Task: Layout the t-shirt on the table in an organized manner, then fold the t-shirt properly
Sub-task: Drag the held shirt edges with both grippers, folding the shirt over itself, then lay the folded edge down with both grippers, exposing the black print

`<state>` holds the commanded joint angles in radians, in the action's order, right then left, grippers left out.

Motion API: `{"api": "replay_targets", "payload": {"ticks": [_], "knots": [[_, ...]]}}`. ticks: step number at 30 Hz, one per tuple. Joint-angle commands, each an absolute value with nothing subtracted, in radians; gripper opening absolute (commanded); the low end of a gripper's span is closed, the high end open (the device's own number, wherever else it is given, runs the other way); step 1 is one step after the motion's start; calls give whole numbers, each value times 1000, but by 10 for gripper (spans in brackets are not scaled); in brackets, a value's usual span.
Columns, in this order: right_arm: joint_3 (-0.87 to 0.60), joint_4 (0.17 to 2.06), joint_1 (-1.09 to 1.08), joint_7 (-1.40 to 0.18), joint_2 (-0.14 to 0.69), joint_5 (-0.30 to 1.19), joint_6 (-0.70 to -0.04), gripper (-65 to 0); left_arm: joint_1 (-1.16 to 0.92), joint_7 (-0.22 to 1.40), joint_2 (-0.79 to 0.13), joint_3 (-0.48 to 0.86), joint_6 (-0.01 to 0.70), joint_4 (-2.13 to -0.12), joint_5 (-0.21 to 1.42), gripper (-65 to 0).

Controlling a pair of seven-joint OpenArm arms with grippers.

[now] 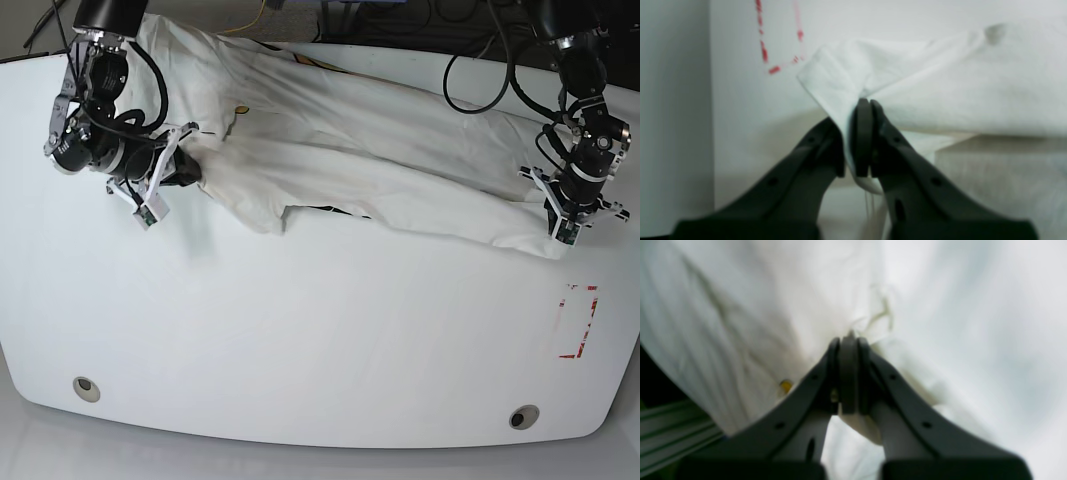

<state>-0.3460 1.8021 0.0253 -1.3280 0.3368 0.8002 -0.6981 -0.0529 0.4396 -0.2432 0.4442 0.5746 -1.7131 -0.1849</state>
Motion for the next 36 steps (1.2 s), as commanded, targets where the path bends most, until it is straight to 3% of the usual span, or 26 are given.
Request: {"api": "replay_targets", "payload": {"ticks": [12,30,36], "knots": [[-349,1765,-51,-1396,377,812,-698,-650,1,440,-243,449,575,-1765,-188,-625],[-378,1705,85,-1396,466,1069,-698,-650,-160,443,-277,467,575,-1802,-189,-625],[-377,1705,131,-1396,476,1081,-698,-650,-209,443,-295,467,575,-1802,-189,-625]]}}
